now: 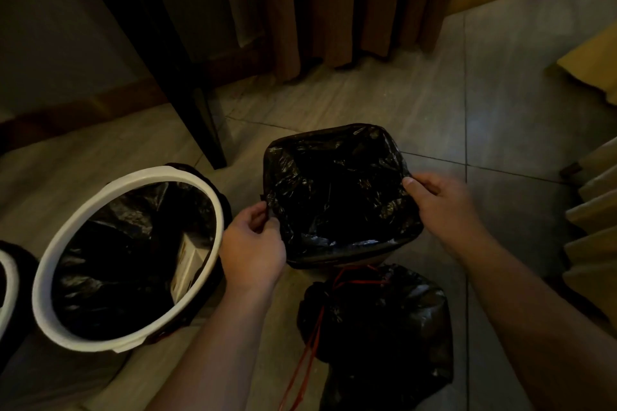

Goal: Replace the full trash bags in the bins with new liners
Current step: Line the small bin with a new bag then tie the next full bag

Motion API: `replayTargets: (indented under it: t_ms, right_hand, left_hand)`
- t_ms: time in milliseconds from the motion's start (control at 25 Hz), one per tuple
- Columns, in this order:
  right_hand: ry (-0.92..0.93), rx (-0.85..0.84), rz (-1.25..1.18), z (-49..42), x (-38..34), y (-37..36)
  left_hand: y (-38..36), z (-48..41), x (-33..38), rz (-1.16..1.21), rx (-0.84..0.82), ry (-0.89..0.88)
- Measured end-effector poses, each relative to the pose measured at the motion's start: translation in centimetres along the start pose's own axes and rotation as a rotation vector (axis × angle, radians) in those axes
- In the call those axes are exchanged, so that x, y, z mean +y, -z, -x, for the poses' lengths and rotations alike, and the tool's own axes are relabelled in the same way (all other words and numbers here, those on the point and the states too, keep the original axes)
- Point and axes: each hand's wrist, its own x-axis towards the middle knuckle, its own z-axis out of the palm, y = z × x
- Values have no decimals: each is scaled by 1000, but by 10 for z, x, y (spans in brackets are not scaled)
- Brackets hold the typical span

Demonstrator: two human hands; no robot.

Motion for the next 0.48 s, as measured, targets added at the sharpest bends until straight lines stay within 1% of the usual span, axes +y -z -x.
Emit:
replayTargets:
  t_ms: [80, 120, 160, 200, 240, 280, 320, 360, 400, 440, 480]
  right_hand:
    - [18, 32, 94, -2, -8, 6]
    - [47, 91, 163, -3, -15, 9]
    - [111, 170, 238, -4, -24, 11]
    - [213, 204, 322, -7, -37, 7]
    - [312, 115, 398, -13, -48, -3]
    - [365, -101, 466, -20, -62, -22]
    - [371, -366, 574, -30, -71, -46]
    - [344, -611, 722, -42, -77, -73]
    - [297, -807, 899, -53, -79, -102]
    - [227, -958, 1077, -63, -75, -126]
    - [171, -1056, 1235, -74, -64, -149]
  left_hand:
    - [1, -4, -5, -12, -51, 21]
    - [2, -5, -6, -8, -74, 31]
    - [2, -7, -6, 2, -82, 39]
    - [2, -9, -5, 12, -77, 46]
    - [1, -10, -4, 7, -69, 46]
    - [1, -12, -3, -12, -66, 40]
    - [0, -13, -4, -45, -72, 32]
    - [-1, -13, -3, -80, -81, 21]
    - [-2, -13, -3, -110, -86, 7]
    - [-2, -12, -3, -136, -90, -8]
    - [-2, -12, -5, -150, -98, -22]
